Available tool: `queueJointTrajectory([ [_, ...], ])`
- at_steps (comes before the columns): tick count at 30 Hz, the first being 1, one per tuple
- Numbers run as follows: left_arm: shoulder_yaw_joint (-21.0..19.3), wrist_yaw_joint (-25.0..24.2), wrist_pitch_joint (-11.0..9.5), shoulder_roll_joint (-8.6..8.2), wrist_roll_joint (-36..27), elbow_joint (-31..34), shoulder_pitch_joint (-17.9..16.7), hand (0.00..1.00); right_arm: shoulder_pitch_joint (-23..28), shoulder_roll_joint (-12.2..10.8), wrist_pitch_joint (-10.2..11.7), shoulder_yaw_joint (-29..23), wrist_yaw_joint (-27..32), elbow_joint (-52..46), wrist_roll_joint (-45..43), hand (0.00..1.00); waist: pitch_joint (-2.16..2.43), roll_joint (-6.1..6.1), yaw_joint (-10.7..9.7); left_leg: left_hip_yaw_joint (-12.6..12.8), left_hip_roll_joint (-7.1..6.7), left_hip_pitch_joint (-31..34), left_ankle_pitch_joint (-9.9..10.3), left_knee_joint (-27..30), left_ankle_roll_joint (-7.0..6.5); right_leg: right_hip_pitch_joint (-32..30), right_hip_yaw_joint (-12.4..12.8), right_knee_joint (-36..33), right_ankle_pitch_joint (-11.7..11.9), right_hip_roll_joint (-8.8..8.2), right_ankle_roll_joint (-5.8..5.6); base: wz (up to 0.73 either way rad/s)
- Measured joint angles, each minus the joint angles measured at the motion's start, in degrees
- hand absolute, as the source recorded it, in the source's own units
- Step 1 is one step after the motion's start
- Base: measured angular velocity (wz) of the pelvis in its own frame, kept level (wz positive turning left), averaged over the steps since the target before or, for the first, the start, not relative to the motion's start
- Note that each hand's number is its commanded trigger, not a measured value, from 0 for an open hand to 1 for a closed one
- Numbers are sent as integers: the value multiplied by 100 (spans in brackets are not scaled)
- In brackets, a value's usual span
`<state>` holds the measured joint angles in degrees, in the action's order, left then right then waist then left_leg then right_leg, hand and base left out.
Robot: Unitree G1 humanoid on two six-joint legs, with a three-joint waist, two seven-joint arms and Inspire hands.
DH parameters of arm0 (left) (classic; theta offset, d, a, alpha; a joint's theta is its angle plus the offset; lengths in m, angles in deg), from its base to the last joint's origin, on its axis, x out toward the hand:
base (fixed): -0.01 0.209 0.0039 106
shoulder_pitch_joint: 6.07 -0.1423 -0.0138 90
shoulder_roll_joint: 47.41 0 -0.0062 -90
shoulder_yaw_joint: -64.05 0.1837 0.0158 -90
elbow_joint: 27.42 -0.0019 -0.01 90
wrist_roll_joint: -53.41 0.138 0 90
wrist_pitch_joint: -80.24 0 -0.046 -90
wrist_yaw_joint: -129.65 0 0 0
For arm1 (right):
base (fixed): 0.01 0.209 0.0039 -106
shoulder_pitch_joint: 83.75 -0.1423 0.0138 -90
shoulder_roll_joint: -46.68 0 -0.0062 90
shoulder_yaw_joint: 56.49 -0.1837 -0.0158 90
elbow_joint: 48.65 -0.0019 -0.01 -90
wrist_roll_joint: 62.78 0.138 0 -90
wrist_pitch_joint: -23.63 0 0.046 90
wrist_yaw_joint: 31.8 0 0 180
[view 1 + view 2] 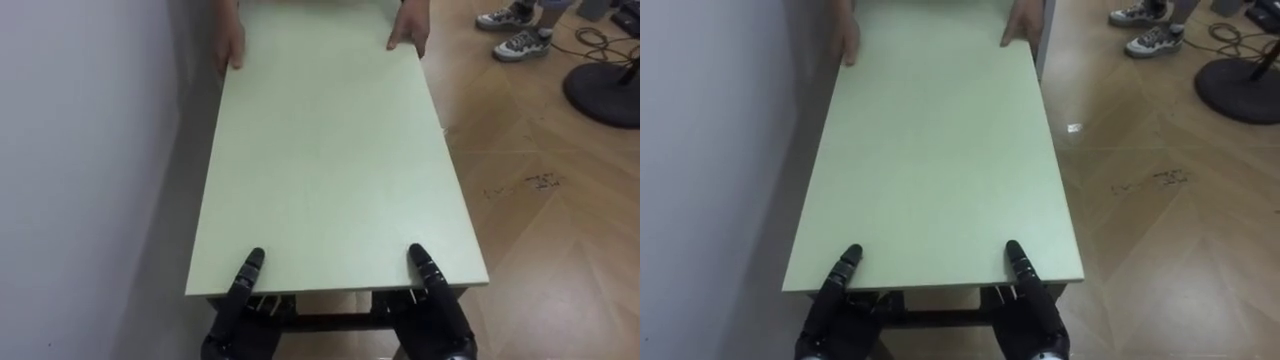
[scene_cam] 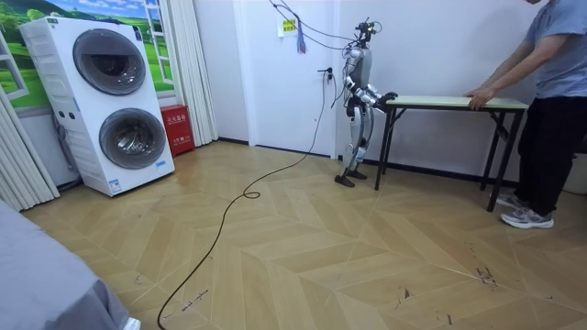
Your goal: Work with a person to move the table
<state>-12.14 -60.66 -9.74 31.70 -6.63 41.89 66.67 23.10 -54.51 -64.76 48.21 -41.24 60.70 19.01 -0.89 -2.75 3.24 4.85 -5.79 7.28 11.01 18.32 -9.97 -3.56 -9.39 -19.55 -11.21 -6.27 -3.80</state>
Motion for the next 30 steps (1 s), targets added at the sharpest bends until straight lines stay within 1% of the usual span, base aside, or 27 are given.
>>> queueJointTrajectory([
  [2, 41, -63, 45, 144, 543, -83, 89, 0, -5, 2, -44, 0, -21, -1, -92, 0, 6, 9, -15, -3, 1, -26, 1, 0, 1, 32, 1, 16, 4, 4, 1, -2],
  [3, 42, -97, 71, 167, 751, -100, 116, 0, -5, 3, -49, 0, -26, -1, -100, 0, 17, 13, -16, -7, 1, -61, 22, -10, 25, 66, -1, 41, 13, 10, 0, -6],
  [5, 47, -132, 113, 181, 919, -132, 117, 0, -6, -1, -55, 2, -82, -10, -85, 0, 63, 16, -21, -8, 1, -91, 33, -45, 34, 99, -8, 94, 31, 18, -1, -6],
  [6, 58, -135, 134, 194, 997, -161, 124, 0, 5, 1, -68, 11, -90, -9, -91, 0, 66, 16, -48, -19, 1, -116, 32, -54, 35, 112, -23, 82, 34, 16, 3, 0],
  [10, 112, -166, 206, 228, 1082, -242, 124, 0, 6, 6, -167, 11, -116, -5, -94, 0, 57, 4, -142, -24, 1, -168, 19, -82, 10, 145, -22, 84, 34, 15, 2, 0],
  [13, 166, -130, 272, 231, 1337, -425, 140, 0, 8, 3, -242, 14, -202, 17, -112, 0, 44, -15, -190, -22, 3, -203, 18, -104, 11, 173, -22, 99, 34, 20, 2, 0],
  [15, 211, -103, 383, 242, 1382, -542, 134, 0, 11, 7, -263, 10, -283, 68, -118, 0, 28, -21, -269, -22, 5, -203, 19, -108, 12, 214, -22, 178, 34, 25, 2, 4],
  [16, 211, -102, 398, 243, 1496, -545, 127, 0, 11, 11, -289, -3, -306, 75, -156, 0, 25, -24, -280, -22, 4, -202, 19, -116, 12, 223, -18, 203, 34, 26, 2, 0],
  [18, 189, -93, 473, 248, 1887, -545, 127, 0, 26, 37, -384, -39, -403, 126, -503, 0, 23, -24, -301, -20, 4, -210, 20, -142, 13, 222, -23, 209, 34, 27, 2, 0],
  [20, 188, -91, 501, 267, 2001, -578, 128, 0, 17, 92, -464, -62, -527, 254, -840, 0, 25, -13, -308, -21, 5, -225, 19, -165, 15, 262, -22, 208, 32, 27, -1, 0],
  [21, 187, -93, 504, 279, 2025, -662, 140, 0, 16, 155, -539, -76, -627, 348, -1031, 0, 26, -9, -311, -22, 5, -231, 20, -172, 17, 269, -22, 208, 28, 27, -7, 0],
  [22, 187, -104, 507, 290, 2025, -719, 150, 0, 12, 183, -560, -78, -688, 405, -1102, 0, 28, -2, -311, -22, 5, -234, 20, -180, 17, 269, -25, 210, 27, 27, -8, 0],
  [23, 187, -117, 559, 336, 2025, -802, 151, 0, -2, 236, -639, -82, -810, 517, -1224, 0, 32, 21, -308, -22, 7, -235, 23, -190, 21, 266, -41, 214, 25, 26, -11, 0],
  [24, 184, -136, 624, 387, 2031, -874, 149, 0, -4, 267, -688, -75, -939, 608, -1359, 0, 32, 57, -308, -23, 7, -244, 24, -210, 25, 257, -36, 215, 25, 29, -11, 0],
  [25, 182, -145, 647, 409, 2040, -924, 149, 0, -10, 271, -708, -74, -1045, 686, -1442, 0, 32, 80, -305, -23, 9, -252, 27, -215, 31, 252, -36, 212, 23, 29, -14, 0],
  [26, 182, -166, 684, 449, 2173, -1027, 146, 0, -23, 291, -749, -89, -1261, 850, -1586, 0, 28, 128, -306, -28, 13, -289, 34, -225, 42, 257, -51, 202, 15, 30, -16, 0],
  [27, 179, -170, 711, 469, 2320, -1146, 147, 0, -31, 326, -787, -88, -1481, 1029, -1804, 0, 45, 163, -297, -29, 19, -303, 36, -245, 45, 262, -95, 195, 14, 27, -16, 0],
  [28, 169, -170, 711, 472, 2388, -1202, 147, 0, -42, 355, -809, -86, -1591, 1118, -1964, 0, 47, 179, -295, -30, 20, -299, 36, -246, 45, 261, -147, 198, 15, 22, -15, 0],
  [29, 145, -178, 708, 480, 2439, -1234, 160, 0, -66, 418, -872, -76, -1728, 1268, -2221, 0, 42, 194, -288, -35, 20, -274, 37, -242, 44, 256, -245, 207, 17, 14, -11, 0],
  [30, 138, -188, 708, 484, 2437, -1250, 165, 0, -96, 482, -937, -33, -1852, 1433, -2424, 0, 45, 200, -281, -34, 19, -257, 40, -241, 40, 258, -291, 213, 23, 11, -4, 0],
])
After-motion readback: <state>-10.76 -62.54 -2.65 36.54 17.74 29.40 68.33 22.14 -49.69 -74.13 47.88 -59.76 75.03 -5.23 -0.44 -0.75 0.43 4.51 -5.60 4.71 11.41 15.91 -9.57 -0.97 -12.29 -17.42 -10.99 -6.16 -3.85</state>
